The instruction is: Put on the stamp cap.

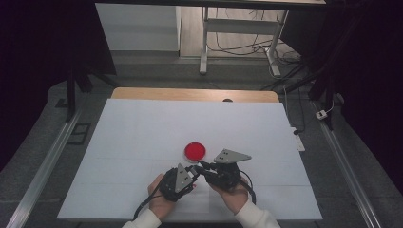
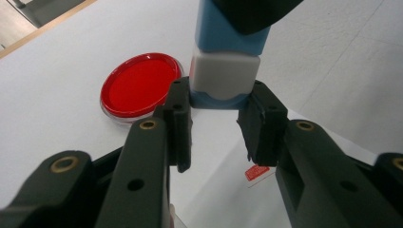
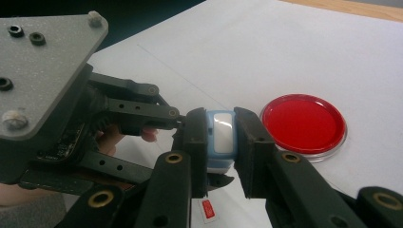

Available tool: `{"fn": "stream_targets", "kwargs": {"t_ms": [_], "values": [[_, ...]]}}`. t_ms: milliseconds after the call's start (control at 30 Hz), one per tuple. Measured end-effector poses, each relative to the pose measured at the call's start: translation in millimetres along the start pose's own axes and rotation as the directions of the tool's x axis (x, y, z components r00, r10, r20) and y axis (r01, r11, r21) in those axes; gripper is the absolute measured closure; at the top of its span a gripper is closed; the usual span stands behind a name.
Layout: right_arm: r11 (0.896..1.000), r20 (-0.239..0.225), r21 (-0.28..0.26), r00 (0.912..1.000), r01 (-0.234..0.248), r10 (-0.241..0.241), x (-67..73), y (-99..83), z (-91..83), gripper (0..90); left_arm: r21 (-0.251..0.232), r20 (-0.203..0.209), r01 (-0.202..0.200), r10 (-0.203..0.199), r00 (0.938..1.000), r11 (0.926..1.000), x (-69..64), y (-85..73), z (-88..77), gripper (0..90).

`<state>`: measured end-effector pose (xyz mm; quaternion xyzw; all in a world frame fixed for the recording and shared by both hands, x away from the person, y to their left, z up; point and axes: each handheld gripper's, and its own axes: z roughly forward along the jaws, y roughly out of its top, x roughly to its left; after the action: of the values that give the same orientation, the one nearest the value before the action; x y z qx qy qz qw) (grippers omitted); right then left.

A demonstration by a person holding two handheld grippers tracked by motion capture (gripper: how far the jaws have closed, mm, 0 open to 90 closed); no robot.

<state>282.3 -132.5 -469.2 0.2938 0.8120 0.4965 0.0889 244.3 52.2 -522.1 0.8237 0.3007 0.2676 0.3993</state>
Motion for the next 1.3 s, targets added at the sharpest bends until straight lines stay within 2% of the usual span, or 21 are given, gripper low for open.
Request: {"fn": "stream_targets", "kwargs": {"t_ms": [567, 900, 1067, 1300], "values": [[1.000, -0.008, -0.007, 1.0000, 0.002, -0.002, -1.7, -0.9, 0.4, 75.0, 0.019, 0.008, -0.004, 0.003, 1.0000, 0.9998, 3.3, -1.5, 2.2, 65.0], [1.000, -0.014, -0.013, 0.9998, 0.014, -0.014, -1.7, -0.8, 0.0, 75.0, 0.013, 0.037, 0.021, -0.021, 0.9991, 0.9997, 6.5, -2.5, 1.9, 63.7], [0.999, -0.013, -0.028, 0.9996, 0.024, -0.025, -2.0, -0.4, -1.5, 75.0, -0.007, 0.070, 0.073, -0.072, 0.9949, 0.9973, 12.4, -3.1, 0.4, 54.5], [0.999, -0.017, -0.044, 0.9994, 0.029, -0.030, -6.6, 1.0, -5.5, 74.9, 0.015, 0.097, 0.091, -0.092, 0.9910, 0.9957, 19.2, -5.3, -1.3, 43.8]]}}
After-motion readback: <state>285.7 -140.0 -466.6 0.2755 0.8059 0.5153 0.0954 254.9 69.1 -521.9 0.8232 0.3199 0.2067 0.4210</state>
